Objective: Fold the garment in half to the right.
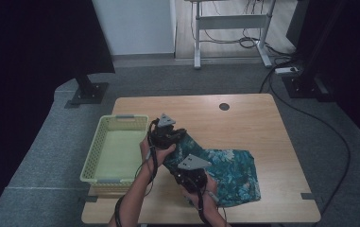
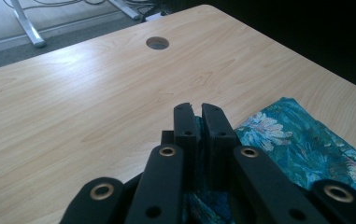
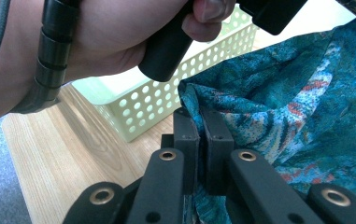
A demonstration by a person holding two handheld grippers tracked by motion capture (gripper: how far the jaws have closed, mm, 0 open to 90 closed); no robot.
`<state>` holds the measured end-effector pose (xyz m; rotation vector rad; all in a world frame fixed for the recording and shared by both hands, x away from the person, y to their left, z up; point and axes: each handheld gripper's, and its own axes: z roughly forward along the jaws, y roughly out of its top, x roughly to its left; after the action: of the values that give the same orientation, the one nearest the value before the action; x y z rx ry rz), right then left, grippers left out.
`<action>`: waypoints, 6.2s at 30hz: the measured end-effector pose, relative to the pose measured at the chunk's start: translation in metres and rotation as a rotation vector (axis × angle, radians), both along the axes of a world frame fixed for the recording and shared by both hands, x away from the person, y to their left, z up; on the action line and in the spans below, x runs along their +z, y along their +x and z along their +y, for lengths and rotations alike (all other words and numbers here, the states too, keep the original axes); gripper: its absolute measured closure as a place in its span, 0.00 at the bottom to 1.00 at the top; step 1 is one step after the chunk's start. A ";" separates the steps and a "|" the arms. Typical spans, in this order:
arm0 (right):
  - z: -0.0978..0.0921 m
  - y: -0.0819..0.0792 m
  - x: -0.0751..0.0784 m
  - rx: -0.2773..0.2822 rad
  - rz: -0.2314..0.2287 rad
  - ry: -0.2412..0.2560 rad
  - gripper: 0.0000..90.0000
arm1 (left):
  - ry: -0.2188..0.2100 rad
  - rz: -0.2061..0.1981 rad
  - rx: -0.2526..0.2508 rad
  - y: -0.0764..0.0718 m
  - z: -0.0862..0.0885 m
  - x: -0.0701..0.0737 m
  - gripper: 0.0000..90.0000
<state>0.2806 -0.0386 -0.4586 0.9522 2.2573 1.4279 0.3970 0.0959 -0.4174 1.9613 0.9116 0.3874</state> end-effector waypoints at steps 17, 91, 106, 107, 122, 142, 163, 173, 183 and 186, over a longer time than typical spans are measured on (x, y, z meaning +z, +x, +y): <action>0.010 -0.003 0.010 0.026 -0.017 0.022 0.95 | -0.010 -0.010 0.014 -0.004 0.015 0.007 0.95; 0.044 -0.009 0.056 0.084 -0.107 0.055 0.95 | -0.017 -0.086 0.071 -0.023 0.060 0.053 0.95; 0.035 -0.012 0.031 0.070 -0.045 0.064 0.95 | -0.005 -0.043 0.064 -0.019 0.045 0.027 0.95; 0.034 -0.013 0.030 0.068 -0.043 0.066 0.95 | -0.004 -0.040 0.065 -0.019 0.044 0.026 0.95; 0.015 -0.019 0.016 0.047 -0.018 0.094 0.95 | -0.003 -0.023 0.067 -0.016 0.032 0.015 0.95; 0.006 -0.017 0.020 0.051 -0.018 0.102 0.95 | -0.002 -0.033 0.068 -0.014 0.024 0.021 0.95; 0.077 -0.012 0.053 0.152 -0.086 0.083 0.95 | -0.038 -0.080 0.159 -0.023 0.091 0.056 0.95; 0.054 -0.017 0.039 0.125 -0.042 0.125 0.95 | 0.009 -0.044 0.132 -0.019 0.064 0.037 0.95; 0.022 -0.020 0.019 0.077 -0.006 0.142 0.95 | 0.042 -0.010 0.123 -0.010 0.033 0.018 0.95; 0.017 -0.020 0.016 0.067 0.001 0.148 0.95 | 0.041 -0.005 0.119 -0.010 0.028 0.015 0.95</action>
<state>0.2602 -0.0216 -0.4430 0.9276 2.2292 1.6427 0.3874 0.1240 -0.4022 1.9478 1.0274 0.4828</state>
